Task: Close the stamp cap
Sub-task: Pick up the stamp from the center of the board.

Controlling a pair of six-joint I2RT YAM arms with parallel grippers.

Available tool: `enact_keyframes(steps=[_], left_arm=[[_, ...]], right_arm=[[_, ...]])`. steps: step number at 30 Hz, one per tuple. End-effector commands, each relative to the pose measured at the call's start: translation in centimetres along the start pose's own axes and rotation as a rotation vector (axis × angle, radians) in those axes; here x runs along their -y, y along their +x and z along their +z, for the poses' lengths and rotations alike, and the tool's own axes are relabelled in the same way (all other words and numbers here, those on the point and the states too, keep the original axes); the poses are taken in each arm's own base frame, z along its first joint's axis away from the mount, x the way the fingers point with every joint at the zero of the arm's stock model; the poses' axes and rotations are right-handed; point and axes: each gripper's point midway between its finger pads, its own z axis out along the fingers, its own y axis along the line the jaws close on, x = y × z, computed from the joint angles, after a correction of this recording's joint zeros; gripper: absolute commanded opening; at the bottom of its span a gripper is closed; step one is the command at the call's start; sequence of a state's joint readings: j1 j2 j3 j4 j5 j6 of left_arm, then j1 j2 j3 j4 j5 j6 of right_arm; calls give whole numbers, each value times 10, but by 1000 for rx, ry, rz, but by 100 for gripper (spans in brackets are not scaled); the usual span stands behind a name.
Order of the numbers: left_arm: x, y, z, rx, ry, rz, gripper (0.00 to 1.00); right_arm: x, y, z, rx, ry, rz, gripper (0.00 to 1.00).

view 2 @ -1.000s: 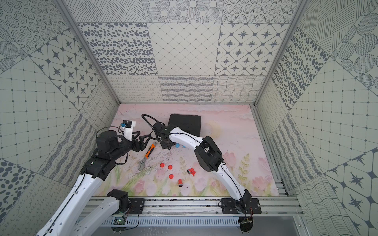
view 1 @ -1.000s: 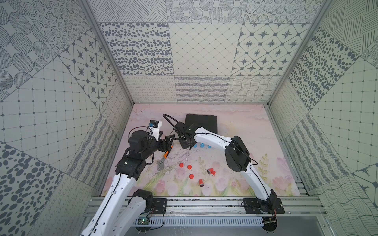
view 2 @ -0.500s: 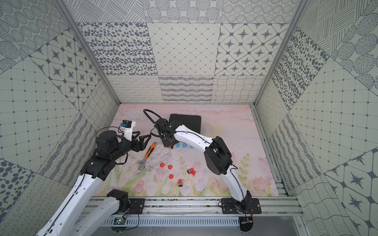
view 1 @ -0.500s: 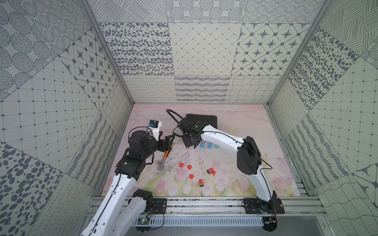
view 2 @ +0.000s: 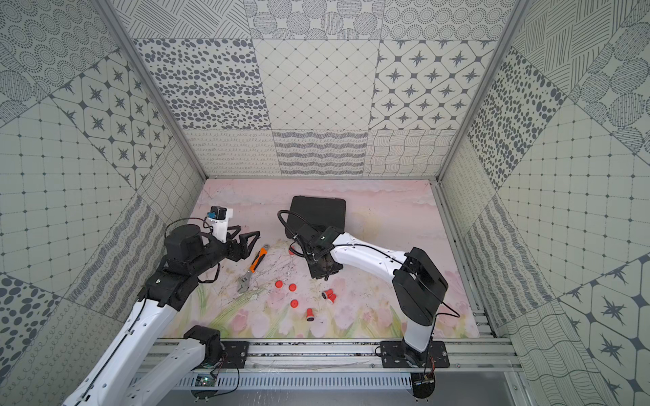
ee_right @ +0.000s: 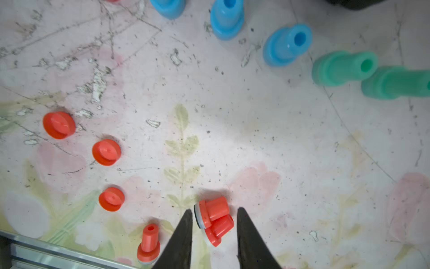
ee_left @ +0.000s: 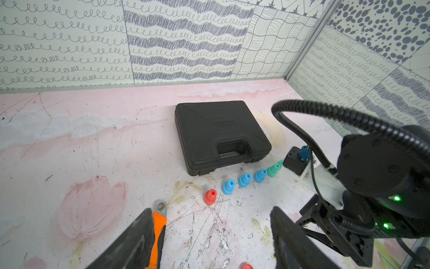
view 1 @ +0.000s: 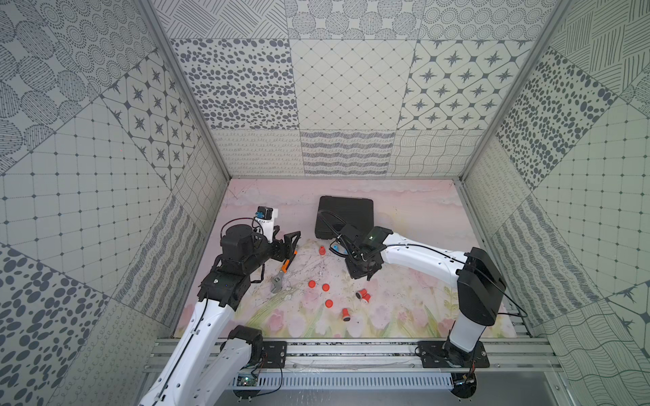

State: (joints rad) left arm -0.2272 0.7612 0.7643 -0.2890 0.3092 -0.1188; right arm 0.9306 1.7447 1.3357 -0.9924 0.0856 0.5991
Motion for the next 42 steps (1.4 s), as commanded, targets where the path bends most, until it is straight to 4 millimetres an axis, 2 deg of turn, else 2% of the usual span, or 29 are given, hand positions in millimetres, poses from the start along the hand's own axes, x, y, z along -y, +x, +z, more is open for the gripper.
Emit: enact_keyframes(steps=[1,7,12,28,42], left_arm=[[0,2,1,-1,12,9,79],[0,2,1,-2,8,10,79],[-1,2,0,1,4,12,79],[3,1,1,4,25,9,79],[2,1,1,4,22,9,79]], right_arm=[[-8,7,-11,14,-68,63,33],[-36,38,-4,-68,-66,39,33],[-51,59,6,-120,-52,99,35],[-91,73,31,-167,-72,123,36],[-90,84,52,-211,-30,99,32]])
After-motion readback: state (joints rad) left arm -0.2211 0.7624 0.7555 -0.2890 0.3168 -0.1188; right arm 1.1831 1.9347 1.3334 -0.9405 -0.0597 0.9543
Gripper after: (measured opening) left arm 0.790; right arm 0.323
